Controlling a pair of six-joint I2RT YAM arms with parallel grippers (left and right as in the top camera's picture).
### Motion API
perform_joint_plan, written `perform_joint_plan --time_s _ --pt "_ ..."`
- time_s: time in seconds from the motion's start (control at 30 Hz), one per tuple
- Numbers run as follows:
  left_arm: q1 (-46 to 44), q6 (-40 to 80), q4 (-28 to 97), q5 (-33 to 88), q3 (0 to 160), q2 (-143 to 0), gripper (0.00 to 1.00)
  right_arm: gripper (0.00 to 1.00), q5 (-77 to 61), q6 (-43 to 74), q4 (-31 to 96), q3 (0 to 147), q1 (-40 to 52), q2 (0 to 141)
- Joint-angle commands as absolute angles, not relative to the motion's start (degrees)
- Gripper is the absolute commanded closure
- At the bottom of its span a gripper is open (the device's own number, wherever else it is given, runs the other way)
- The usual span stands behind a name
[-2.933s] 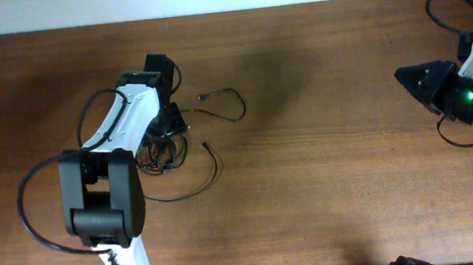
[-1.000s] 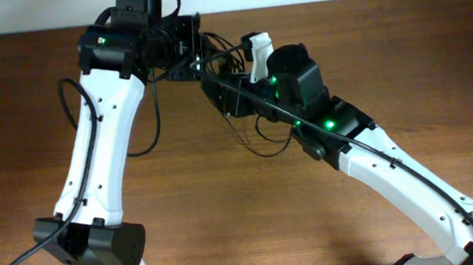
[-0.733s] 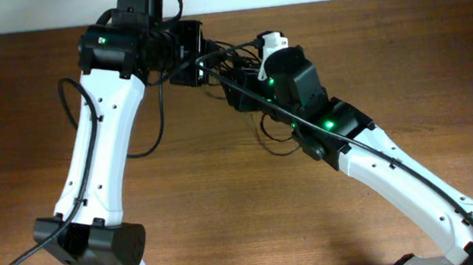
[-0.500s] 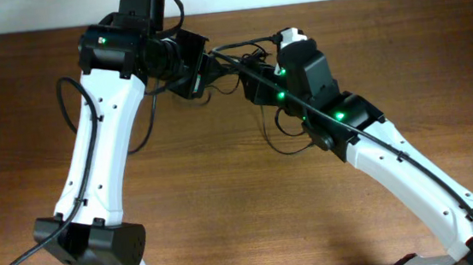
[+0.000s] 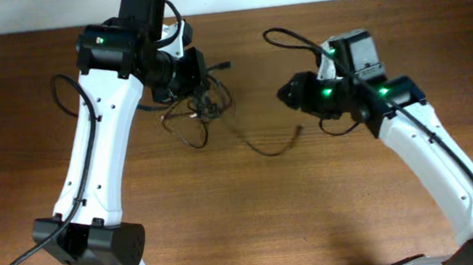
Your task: Untangle cables
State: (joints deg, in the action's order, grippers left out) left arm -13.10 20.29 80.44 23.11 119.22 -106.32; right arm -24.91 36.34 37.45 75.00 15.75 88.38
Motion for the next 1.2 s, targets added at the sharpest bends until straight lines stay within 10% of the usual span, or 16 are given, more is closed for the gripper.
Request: perform_joint_plan --time_s 0.0,0.33,0.63,0.77,0.87,0.93,1.0,1.17 --pt "-13.0 23.5 78.5 22.2 120.1 -104.7 1.00 0.49 -36.2 29.5 35.9 75.6 16.6 88.6" --pt "-13.0 39.9 75.5 25.3 120.1 -104.7 1.00 0.47 -36.6 26.3 27.6 77.3 27.3 87.6" --pt "-13.0 39.1 77.6 38.9 120.1 -104.7 1.00 0.44 -9.3 26.4 21.3 77.2 32.8 89.5" --pt "-12.9 36.5 80.4 38.8 120.1 -104.7 1.00 0.59 -4.8 26.6 17.5 77.2 31.8 89.5" --pt "-11.7 34.8 80.6 37.9 120.1 -104.7 1.00 0.96 -5.1 26.8 16.9 77.6 31.0 88.2" --pt "-11.3 33.8 80.7 34.2 120.1 -104.7 0.64 0.96 -5.6 27.1 16.9 77.6 31.0 86.6" --pt "-11.4 32.5 81.7 25.0 120.1 -104.7 0.01 0.96 -5.8 28.2 17.8 77.6 31.0 84.0" --pt "-12.3 23.9 84.6 21.6 120.1 -104.7 0.09 0.96 -5.8 35.2 23.0 77.7 31.0 82.3"
